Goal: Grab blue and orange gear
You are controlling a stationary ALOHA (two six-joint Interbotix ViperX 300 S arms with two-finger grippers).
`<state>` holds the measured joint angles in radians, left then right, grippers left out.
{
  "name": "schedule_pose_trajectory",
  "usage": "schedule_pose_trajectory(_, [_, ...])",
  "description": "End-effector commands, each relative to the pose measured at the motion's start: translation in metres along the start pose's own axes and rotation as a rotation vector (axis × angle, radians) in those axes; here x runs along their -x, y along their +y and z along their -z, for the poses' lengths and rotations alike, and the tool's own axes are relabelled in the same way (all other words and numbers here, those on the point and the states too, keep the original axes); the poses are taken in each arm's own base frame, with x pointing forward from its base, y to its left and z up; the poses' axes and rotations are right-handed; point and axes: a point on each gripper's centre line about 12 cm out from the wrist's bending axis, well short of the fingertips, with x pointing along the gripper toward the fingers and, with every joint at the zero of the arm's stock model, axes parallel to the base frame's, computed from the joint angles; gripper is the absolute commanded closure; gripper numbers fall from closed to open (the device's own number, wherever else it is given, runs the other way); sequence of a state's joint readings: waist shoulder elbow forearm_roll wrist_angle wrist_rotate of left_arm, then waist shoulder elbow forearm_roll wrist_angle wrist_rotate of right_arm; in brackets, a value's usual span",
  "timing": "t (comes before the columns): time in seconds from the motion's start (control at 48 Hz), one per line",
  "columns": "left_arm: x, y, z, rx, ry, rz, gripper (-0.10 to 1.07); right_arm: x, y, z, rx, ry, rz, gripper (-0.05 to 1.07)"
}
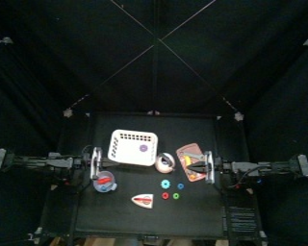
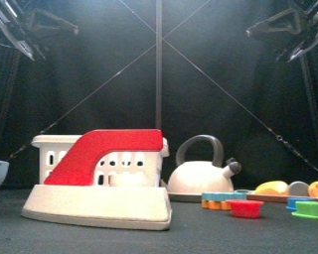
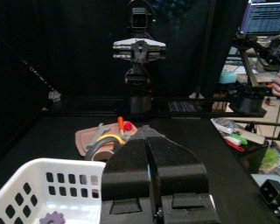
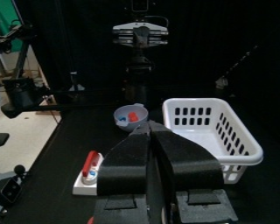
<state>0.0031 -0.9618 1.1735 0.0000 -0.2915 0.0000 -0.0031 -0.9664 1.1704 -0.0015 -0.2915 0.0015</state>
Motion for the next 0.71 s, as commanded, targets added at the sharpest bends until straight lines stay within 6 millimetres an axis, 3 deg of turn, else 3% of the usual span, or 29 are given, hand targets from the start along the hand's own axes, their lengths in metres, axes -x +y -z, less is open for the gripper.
schedule_pose_trajectory(0.0, [-0.004,0.000,-0.015,0.026,-0.035,-0.001,1.03,-0.004,-0.001,0.001,-0.019,0.015,0.007,1.03])
schedule_pose_trajectory(0.354, [-0.010,-0.001,-0.017,0.029,0.003,0.001,1.01,-0.039,-0.005,-0.005,-0.279,0.215,0.054,0.96])
schedule_pose_trajectory(0.688, [-0.026,-0.002,-0.003,0.027,0.074,0.006,1.01,-0.072,0.002,0.006,-0.555,0.631,0.143,0.96])
